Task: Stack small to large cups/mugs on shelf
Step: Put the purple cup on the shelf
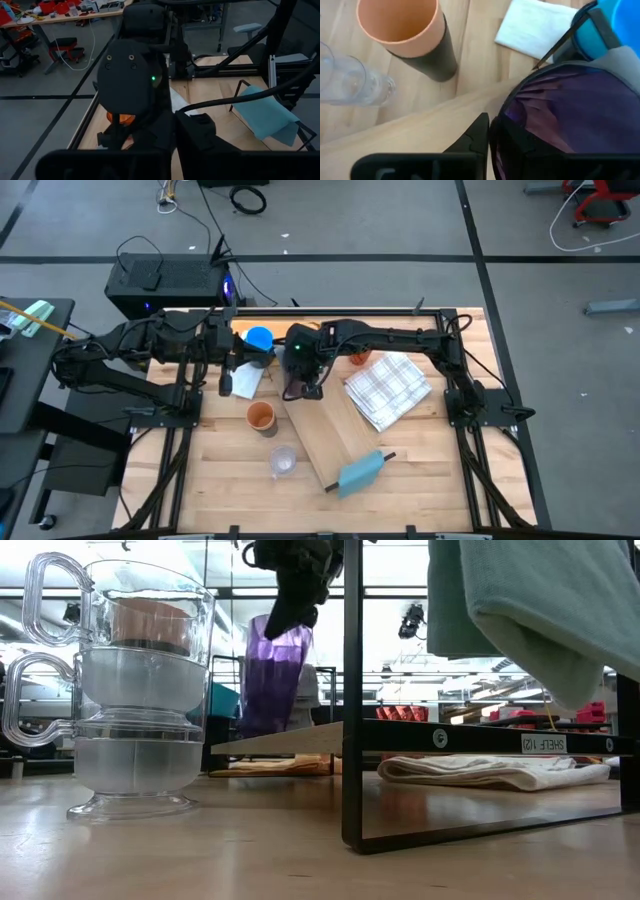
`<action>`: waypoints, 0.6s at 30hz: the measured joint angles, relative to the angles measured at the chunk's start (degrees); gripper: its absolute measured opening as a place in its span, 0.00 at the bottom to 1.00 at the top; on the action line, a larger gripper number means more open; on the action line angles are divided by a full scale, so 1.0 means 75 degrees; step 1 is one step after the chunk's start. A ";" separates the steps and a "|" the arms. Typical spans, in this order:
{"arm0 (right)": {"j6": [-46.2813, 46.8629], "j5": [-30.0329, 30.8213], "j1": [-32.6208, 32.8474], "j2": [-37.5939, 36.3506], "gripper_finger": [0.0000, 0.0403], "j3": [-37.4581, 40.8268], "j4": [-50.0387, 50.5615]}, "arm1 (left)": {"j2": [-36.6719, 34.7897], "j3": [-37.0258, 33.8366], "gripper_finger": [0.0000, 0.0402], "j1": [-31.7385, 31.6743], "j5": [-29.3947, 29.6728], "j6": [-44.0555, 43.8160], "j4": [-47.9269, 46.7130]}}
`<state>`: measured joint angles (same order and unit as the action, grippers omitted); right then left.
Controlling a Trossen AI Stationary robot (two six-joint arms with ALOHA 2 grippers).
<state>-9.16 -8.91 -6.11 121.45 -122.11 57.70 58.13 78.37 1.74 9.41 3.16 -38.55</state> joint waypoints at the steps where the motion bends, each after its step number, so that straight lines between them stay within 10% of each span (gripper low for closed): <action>1: -0.0002 -0.0014 -0.0012 0.0000 0.10 -0.0035 -0.0009 | 0.0000 0.0000 0.05 0.0000 0.0003 0.0000 0.0000; 18: -0.0002 -0.0105 -0.0011 -0.0003 0.21 -0.0055 -0.0062 | 0.0000 0.0000 0.08 0.0000 0.0000 -0.0146 -0.0008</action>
<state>-9.17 -9.69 -6.20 121.43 -122.52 57.23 58.13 78.37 1.74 9.41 2.07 -38.61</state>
